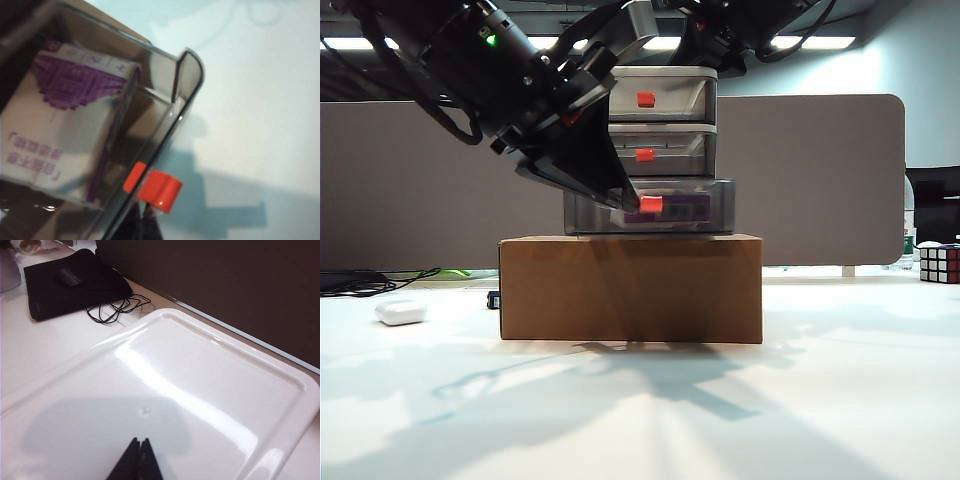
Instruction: Open the third layer of the drawer on the table, pick up a pack of napkins on the table and put it in, and finally close the drawer.
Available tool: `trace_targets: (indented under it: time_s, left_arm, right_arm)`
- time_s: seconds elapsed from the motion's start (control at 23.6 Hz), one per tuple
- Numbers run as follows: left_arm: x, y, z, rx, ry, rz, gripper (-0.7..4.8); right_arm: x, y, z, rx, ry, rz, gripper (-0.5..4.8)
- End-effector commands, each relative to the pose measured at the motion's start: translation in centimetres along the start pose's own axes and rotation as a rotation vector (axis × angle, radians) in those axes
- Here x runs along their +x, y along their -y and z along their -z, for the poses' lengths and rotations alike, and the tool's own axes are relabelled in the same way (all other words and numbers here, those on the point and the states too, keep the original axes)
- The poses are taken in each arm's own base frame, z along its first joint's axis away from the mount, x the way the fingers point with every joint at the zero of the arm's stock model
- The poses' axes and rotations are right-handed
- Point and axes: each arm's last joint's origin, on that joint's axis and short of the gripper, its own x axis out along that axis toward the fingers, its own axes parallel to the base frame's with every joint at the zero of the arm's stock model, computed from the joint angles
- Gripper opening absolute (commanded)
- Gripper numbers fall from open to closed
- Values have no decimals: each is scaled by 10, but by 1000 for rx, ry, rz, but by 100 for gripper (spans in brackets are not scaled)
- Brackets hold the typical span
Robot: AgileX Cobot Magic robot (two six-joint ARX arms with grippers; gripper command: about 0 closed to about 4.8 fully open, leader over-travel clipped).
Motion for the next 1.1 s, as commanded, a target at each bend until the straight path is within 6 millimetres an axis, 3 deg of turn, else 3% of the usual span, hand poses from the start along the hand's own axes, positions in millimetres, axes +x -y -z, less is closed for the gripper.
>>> trace_targets:
  time_s: [0.04, 1.1]
  left_arm:
    - [1, -2, -5, 10, 40, -64, -6]
    - [32, -21, -11, 40, 165, -357, -6]
  right_arm:
    - [1, 0, 5, -4, -44, 13, -6]
    - [0, 2, 7, -21, -68, 19, -6]
